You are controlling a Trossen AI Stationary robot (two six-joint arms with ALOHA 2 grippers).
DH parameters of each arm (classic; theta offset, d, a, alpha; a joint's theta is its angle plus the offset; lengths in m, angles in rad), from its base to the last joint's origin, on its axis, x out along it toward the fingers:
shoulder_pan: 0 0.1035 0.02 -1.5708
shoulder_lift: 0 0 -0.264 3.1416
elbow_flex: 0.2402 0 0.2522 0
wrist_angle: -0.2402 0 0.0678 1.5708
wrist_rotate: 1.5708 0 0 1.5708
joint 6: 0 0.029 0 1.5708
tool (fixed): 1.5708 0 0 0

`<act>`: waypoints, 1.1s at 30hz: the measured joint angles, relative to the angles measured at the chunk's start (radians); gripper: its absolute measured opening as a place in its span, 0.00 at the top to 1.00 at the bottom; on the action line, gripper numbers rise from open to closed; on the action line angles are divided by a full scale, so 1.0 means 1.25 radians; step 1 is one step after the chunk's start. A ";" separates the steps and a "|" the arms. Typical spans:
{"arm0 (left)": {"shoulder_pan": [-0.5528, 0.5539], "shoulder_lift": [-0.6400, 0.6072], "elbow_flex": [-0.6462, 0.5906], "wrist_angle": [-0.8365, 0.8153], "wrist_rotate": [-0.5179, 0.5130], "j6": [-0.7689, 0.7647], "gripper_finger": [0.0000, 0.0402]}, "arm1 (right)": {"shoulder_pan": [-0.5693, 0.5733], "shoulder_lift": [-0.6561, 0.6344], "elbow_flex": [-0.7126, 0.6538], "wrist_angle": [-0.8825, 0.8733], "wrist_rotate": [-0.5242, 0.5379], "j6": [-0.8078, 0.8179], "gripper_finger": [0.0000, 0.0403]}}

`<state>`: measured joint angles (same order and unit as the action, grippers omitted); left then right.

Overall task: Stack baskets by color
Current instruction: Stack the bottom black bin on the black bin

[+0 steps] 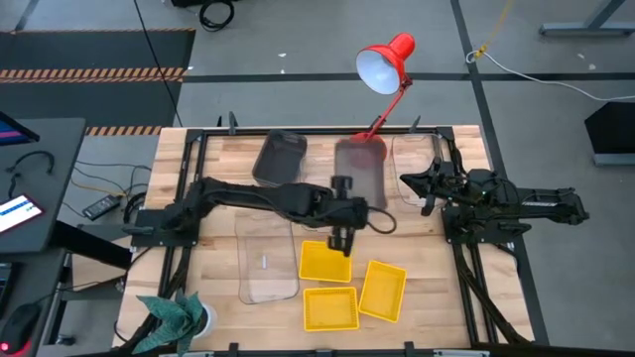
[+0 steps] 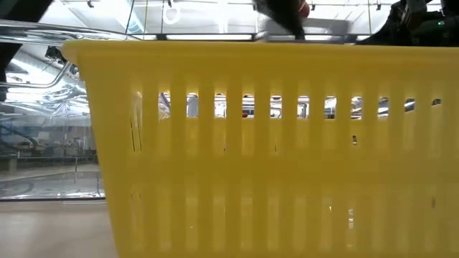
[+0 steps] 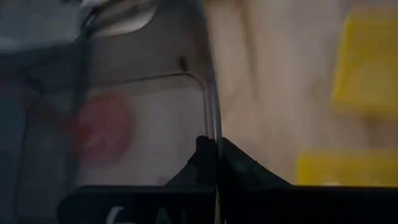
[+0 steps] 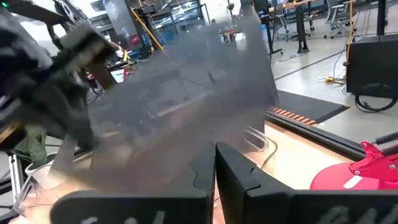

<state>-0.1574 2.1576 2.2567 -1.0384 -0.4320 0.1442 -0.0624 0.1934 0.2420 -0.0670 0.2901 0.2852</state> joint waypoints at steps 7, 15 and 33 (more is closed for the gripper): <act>0.012 -0.178 -0.223 -0.049 -0.036 0.034 0.99 | 0.000 0.000 0.000 0.013 0.000 -0.013 0.96; 0.104 -0.460 -0.640 0.111 -0.003 0.190 0.99 | 0.001 0.000 0.000 0.017 -0.003 -0.014 0.96; 0.410 -0.636 -0.967 0.192 0.286 0.544 0.99 | 0.000 0.001 0.000 0.009 0.009 -0.021 0.96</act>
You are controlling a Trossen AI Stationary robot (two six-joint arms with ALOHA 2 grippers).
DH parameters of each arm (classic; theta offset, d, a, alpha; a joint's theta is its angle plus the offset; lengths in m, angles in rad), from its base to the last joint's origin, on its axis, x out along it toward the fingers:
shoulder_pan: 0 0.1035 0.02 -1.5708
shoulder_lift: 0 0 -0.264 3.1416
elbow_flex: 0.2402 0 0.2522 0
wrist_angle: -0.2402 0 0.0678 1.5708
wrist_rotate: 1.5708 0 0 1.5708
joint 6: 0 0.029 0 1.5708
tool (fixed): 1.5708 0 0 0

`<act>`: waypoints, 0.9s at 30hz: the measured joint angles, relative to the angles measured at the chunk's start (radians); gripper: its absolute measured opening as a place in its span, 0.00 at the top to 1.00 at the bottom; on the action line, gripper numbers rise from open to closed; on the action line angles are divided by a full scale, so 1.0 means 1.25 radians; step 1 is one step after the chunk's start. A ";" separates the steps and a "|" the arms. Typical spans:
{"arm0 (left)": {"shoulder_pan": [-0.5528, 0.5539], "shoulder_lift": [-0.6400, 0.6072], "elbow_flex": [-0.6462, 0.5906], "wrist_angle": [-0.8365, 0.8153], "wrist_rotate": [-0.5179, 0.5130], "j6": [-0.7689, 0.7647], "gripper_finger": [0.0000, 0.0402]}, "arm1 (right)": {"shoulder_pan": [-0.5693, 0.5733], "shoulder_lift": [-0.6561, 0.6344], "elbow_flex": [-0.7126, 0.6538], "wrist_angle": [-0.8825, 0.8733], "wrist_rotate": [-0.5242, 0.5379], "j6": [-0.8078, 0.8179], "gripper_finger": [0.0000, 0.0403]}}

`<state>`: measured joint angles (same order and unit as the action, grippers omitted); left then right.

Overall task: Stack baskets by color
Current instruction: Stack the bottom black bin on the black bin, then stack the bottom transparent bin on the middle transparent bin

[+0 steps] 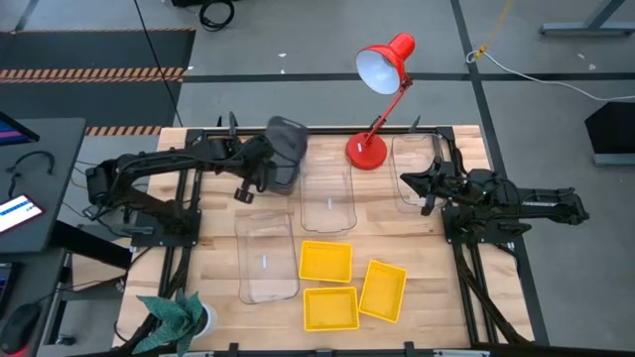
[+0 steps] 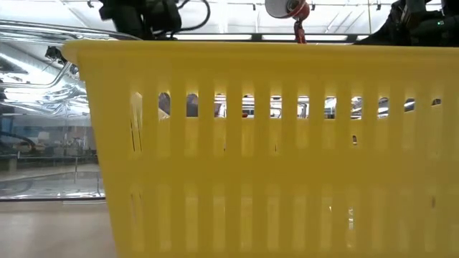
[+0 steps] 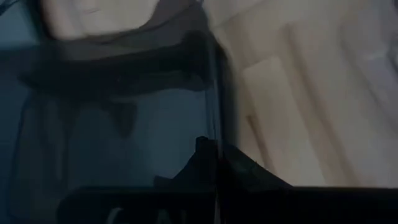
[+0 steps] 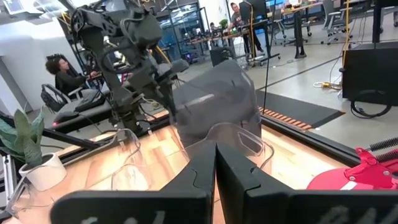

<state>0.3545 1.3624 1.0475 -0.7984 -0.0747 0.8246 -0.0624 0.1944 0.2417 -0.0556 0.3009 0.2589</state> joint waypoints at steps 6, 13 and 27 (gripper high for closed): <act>-0.003 0.000 -0.001 -0.001 0.095 -0.050 0.99 | 0.000 0.000 0.000 -0.005 0.001 0.000 0.96; -0.004 0.005 -0.001 0.000 0.167 -0.166 0.96 | 0.000 0.000 0.000 -0.005 0.001 0.000 0.96; -0.012 0.003 0.040 -0.002 0.109 -0.322 0.55 | 0.000 0.000 0.000 -0.009 -0.005 0.001 0.96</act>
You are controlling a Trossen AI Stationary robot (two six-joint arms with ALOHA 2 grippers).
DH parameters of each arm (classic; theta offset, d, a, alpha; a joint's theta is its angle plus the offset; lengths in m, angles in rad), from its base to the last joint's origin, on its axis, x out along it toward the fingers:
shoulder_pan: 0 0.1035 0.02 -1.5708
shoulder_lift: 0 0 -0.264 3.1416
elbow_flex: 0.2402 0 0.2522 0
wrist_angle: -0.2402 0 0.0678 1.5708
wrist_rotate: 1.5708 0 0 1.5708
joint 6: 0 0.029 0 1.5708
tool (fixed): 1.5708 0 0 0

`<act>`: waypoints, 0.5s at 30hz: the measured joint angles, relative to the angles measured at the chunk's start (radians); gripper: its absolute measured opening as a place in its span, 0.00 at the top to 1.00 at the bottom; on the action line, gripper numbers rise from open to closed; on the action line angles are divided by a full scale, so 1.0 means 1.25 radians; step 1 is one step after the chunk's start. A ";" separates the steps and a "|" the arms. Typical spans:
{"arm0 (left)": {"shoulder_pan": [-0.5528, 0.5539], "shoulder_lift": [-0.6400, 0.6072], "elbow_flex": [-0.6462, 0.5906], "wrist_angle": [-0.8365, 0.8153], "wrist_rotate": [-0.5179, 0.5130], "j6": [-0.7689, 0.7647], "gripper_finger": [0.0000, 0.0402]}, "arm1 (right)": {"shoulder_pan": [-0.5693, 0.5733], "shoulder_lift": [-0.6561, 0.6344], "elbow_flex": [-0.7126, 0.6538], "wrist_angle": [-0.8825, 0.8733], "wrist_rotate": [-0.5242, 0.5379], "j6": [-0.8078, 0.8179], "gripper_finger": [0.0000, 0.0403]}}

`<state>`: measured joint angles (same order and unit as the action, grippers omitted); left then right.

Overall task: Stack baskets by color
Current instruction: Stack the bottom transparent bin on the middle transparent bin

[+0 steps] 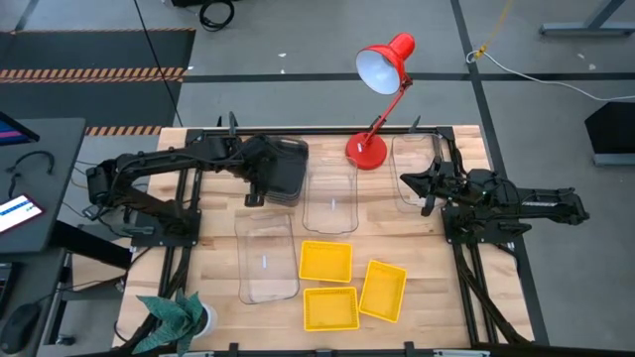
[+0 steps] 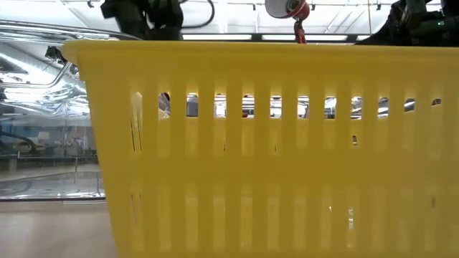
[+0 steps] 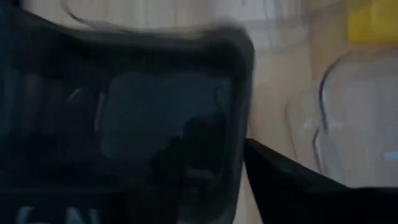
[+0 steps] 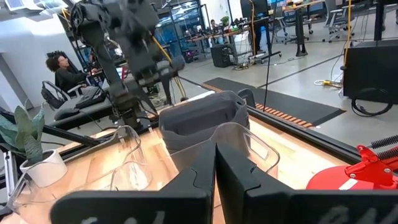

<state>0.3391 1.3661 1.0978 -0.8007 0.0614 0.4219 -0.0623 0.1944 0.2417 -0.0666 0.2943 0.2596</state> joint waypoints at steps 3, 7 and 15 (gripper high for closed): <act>-0.034 -0.001 0.051 -0.020 -0.003 -0.039 0.51 | 0.000 0.000 0.000 -0.003 0.000 0.000 0.96; -0.097 -0.001 0.085 -0.036 -0.021 -0.145 0.52 | 0.000 0.000 0.000 -0.002 0.000 0.002 0.96; -0.228 -0.001 0.085 -0.061 0.140 -0.502 0.59 | 0.000 0.000 0.000 -0.002 0.000 -0.001 0.96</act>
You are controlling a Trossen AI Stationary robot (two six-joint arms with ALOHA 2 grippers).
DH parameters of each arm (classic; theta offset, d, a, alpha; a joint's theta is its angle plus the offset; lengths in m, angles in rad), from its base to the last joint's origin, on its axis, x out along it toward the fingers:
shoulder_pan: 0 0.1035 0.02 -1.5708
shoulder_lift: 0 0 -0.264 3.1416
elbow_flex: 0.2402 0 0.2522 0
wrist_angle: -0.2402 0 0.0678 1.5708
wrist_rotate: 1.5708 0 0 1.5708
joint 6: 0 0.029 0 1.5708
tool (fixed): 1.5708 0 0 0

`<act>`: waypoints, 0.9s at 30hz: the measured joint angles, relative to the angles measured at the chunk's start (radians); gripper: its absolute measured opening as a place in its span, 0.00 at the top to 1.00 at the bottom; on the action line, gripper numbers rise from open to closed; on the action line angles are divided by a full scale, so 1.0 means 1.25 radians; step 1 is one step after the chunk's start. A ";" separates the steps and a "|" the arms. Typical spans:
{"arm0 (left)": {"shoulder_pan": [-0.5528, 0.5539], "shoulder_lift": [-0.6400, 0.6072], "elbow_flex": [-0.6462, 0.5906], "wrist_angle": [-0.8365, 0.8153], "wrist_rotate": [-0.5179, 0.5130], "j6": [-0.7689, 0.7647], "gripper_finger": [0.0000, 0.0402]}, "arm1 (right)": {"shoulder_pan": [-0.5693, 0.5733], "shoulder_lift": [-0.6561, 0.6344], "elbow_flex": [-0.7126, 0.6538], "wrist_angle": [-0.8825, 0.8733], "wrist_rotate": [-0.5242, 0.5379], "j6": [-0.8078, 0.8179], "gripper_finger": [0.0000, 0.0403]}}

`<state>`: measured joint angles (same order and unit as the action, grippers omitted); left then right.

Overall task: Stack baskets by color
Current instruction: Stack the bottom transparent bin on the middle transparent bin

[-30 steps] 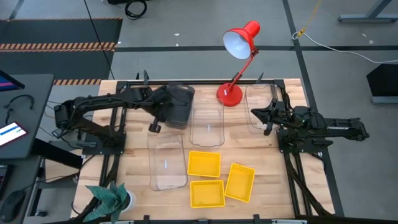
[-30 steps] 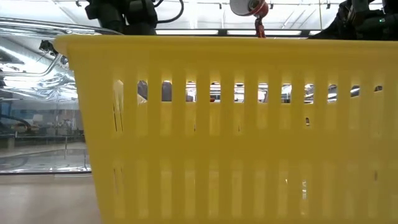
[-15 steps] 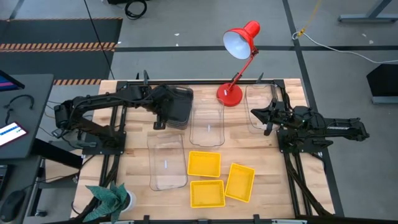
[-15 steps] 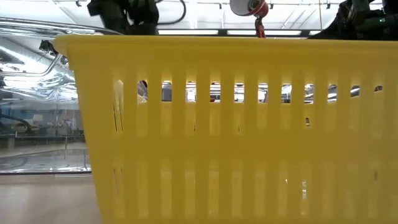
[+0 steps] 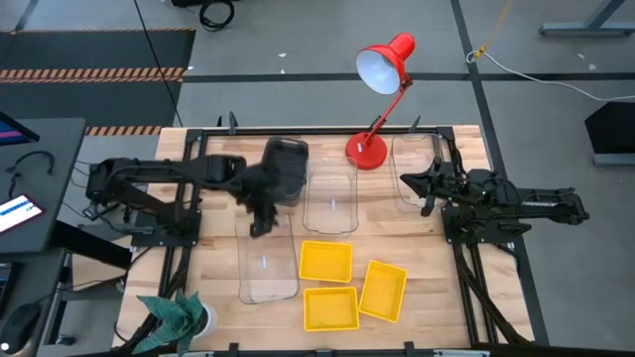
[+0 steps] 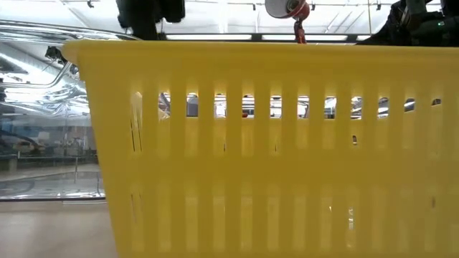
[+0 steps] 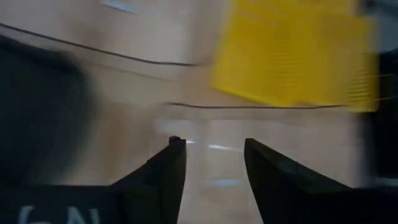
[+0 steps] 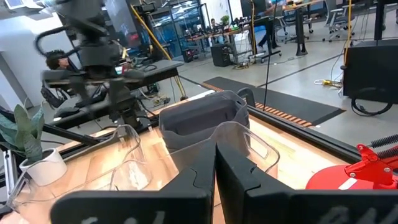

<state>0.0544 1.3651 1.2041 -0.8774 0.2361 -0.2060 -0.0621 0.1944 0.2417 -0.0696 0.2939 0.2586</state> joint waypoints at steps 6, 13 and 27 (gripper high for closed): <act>-0.175 0.025 0.000 0.006 -0.035 -0.213 0.66 | 0.000 0.000 0.000 0.011 0.005 -0.062 0.96; -0.364 0.066 0.001 0.037 -0.184 -0.373 0.68 | 0.000 0.000 0.000 0.111 0.059 -0.154 0.96; -0.536 0.274 0.193 -0.069 -0.245 -0.493 0.62 | 0.000 0.000 0.000 0.265 0.127 -0.278 0.96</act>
<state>-0.6156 1.7080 1.4453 -0.9642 -0.0705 -0.8224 -0.0621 0.1940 0.2417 0.2611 0.4526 -0.0888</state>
